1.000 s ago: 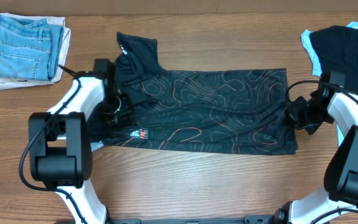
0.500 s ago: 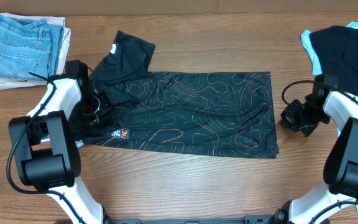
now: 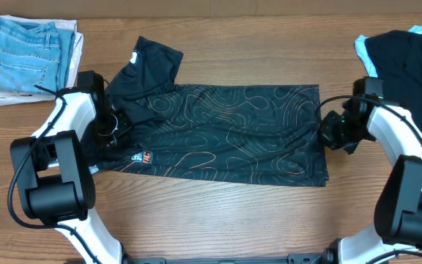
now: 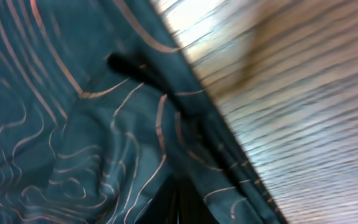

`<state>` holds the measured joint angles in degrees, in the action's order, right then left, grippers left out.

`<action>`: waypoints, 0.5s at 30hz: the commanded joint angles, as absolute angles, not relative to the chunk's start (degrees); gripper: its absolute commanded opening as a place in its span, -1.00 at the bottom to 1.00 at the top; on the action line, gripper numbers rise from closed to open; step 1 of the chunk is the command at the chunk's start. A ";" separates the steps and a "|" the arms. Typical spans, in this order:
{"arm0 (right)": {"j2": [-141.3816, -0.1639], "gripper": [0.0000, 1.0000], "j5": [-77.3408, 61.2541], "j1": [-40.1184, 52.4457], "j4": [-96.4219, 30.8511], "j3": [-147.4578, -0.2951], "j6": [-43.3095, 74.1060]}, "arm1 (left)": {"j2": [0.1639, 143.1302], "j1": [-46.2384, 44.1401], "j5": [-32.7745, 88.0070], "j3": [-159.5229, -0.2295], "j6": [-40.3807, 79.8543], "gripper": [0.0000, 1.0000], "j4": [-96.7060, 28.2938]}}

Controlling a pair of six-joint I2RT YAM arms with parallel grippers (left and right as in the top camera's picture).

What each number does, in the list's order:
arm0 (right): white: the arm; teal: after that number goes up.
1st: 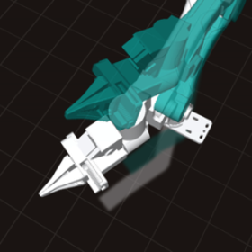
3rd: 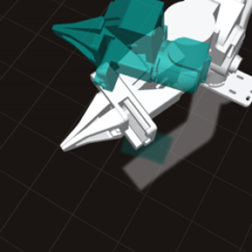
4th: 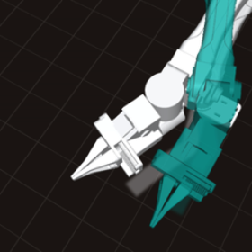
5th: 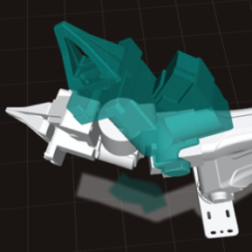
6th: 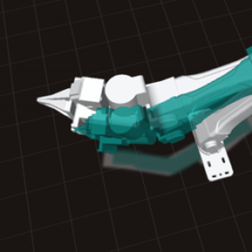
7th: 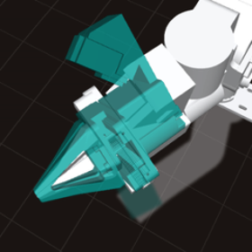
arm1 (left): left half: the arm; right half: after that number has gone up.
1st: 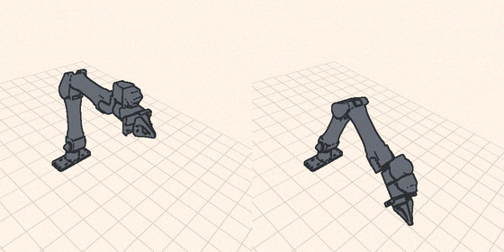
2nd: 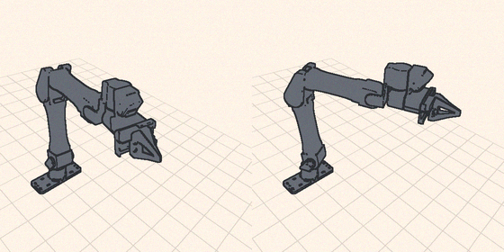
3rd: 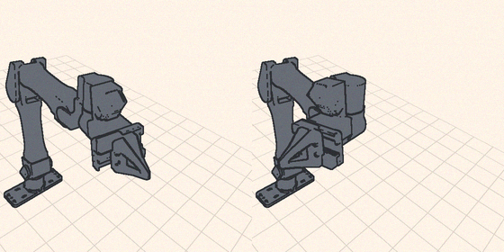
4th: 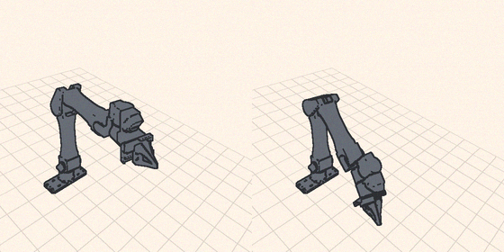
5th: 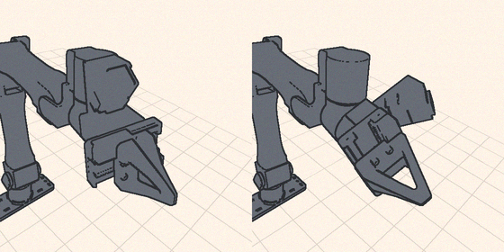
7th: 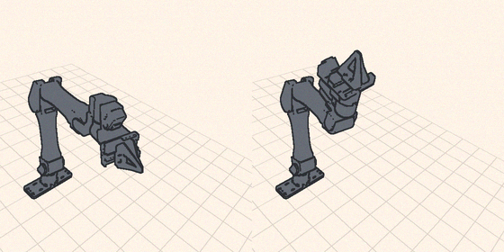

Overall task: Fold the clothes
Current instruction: 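Release the jersey and lift both grippers away from it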

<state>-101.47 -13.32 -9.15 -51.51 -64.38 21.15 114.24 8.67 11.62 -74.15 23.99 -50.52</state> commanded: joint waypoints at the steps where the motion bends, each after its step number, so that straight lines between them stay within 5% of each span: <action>1: -100.95 -0.90 -11.94 -6.68 -51.27 -64.75 20.64 | 116.88 9.08 8.43 -73.49 23.51 -0.91 -50.89; 15: -106.87 -0.92 -7.90 -6.48 -50.65 -62.89 25.98 | 116.88 9.15 7.64 -73.52 23.64 -0.91 -49.98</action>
<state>-106.34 -10.20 -6.35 -50.52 -63.26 23.83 114.24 8.67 11.57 -74.15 23.99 -50.43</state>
